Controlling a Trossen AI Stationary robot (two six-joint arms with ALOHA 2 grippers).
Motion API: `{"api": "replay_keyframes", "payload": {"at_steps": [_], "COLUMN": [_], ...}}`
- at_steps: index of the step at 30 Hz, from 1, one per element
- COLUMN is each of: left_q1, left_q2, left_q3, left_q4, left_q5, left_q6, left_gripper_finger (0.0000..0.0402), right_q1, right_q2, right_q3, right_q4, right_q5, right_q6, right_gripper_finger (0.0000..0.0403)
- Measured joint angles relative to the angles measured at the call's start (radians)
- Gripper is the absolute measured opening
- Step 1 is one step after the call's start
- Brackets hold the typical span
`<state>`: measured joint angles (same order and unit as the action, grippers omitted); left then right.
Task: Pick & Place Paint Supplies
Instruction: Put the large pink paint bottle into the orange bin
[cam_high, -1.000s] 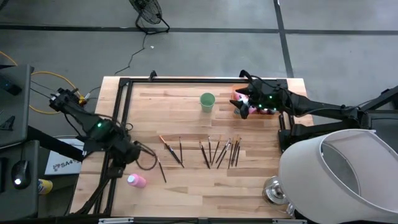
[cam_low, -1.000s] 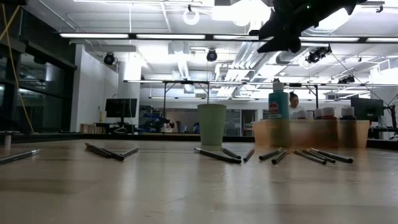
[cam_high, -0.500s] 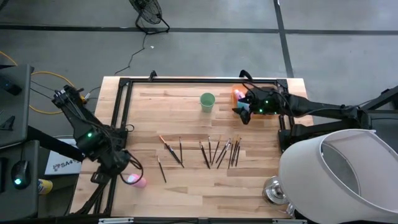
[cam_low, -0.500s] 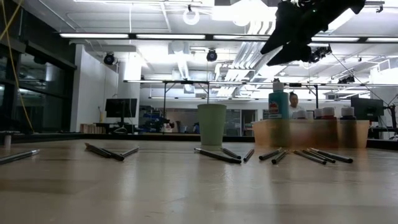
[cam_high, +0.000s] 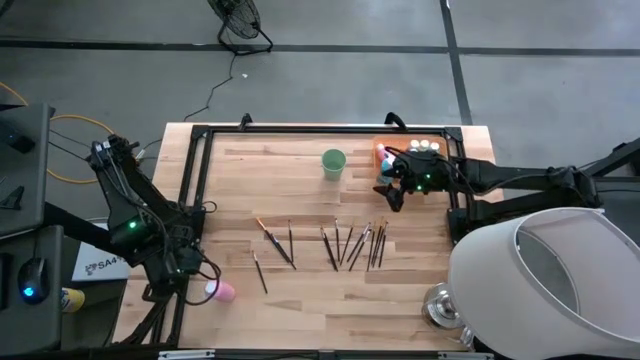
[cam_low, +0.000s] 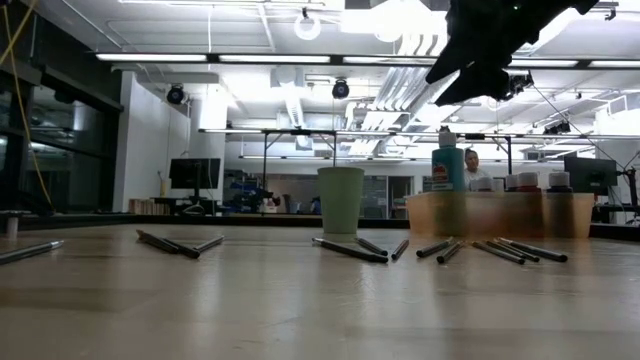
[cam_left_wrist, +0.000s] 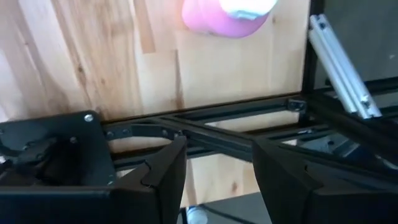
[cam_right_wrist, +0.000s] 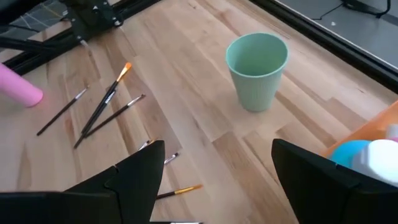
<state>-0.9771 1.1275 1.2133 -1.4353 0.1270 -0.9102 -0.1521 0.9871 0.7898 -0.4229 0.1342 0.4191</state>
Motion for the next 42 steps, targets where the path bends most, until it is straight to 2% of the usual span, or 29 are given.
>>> {"api": "replay_keyframes", "payload": {"at_steps": [7, 19, 31, 36, 42], "left_q1": [0.001, 0.001, 0.001, 0.001, 0.001], "left_q2": [0.01, 0.101, 0.076, 0.075, 0.097], "left_q3": [0.0, 0.0, 0.001, 0.001, 0.002], "left_q4": [0.043, 0.026, 0.072, 0.182, 0.169], "left_q5": [0.0, -0.033, -0.047, -0.045, -0.124], "left_q6": [0.042, 0.03, -0.027, 0.142, 0.235], "left_gripper_finger": [0.0177, 0.0177, 0.0177, 0.0177, 0.0177], "right_q1": [0.035, 0.114, 0.147, 0.147, 0.146], "right_q2": [0.0, 0.001, 0.001, 0.001, 0.001], "right_q3": [0.0, 0.0, 0.0, 0.0, 0.0], "right_q4": [-0.007, -0.061, -0.101, -0.099, -0.098], "right_q5": [0.001, 0.038, 0.073, 0.074, 0.076], "right_q6": [0.007, 0.04, 0.06, 0.059, 0.059], "right_gripper_finger": [0.0289, 0.0289, 0.0289, 0.0289, 0.0289]}}
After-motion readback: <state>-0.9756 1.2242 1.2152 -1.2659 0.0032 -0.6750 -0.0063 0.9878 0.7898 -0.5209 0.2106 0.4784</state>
